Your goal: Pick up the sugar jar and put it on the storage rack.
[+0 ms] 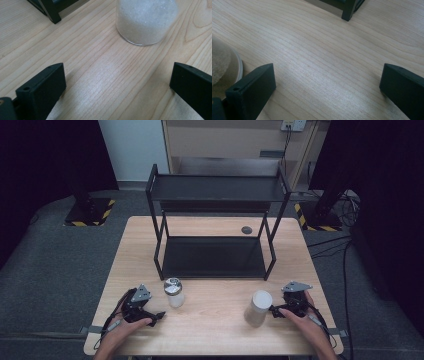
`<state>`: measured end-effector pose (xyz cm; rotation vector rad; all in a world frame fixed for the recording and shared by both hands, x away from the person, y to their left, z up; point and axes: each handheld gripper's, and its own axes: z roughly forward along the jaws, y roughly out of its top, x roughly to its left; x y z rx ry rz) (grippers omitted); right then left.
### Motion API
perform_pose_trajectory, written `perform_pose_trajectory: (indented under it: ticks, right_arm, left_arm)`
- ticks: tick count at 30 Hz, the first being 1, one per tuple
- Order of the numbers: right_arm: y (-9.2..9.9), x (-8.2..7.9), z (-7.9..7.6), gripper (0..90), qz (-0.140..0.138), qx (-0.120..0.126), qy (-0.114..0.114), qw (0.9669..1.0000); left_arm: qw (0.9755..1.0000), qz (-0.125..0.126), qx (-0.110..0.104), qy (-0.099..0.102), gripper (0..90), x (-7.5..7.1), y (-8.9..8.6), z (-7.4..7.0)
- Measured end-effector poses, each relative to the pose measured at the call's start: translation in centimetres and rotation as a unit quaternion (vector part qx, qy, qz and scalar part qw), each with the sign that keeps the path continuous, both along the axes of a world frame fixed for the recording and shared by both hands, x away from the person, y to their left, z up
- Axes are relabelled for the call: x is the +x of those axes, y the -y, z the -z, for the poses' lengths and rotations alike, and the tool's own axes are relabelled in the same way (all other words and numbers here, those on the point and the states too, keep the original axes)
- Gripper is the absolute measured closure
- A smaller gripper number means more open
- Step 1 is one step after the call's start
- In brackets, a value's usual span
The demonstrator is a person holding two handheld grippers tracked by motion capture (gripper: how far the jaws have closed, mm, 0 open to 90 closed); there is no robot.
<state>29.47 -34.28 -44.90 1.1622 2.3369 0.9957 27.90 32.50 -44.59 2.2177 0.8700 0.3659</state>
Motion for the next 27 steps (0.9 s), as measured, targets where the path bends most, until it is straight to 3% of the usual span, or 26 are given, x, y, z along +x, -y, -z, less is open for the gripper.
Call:
perform_pose_trajectory:
  ticks: [6, 27]
  right_arm:
    - [-0.02, -0.04, 0.01, 0.9, 0.001, 0.000, 0.000, 1.0000]
    - [-0.05, -0.10, 0.01, 0.9, 0.002, 0.000, 0.000, 1.0000]
  left_arm:
    - [1.0000, 0.006, 0.000, 0.005, 1.3, -0.10, 0.14, -0.01]
    - [0.9984, 0.036, -0.030, 0.032, 2.3, -0.45, 0.28, -0.48]
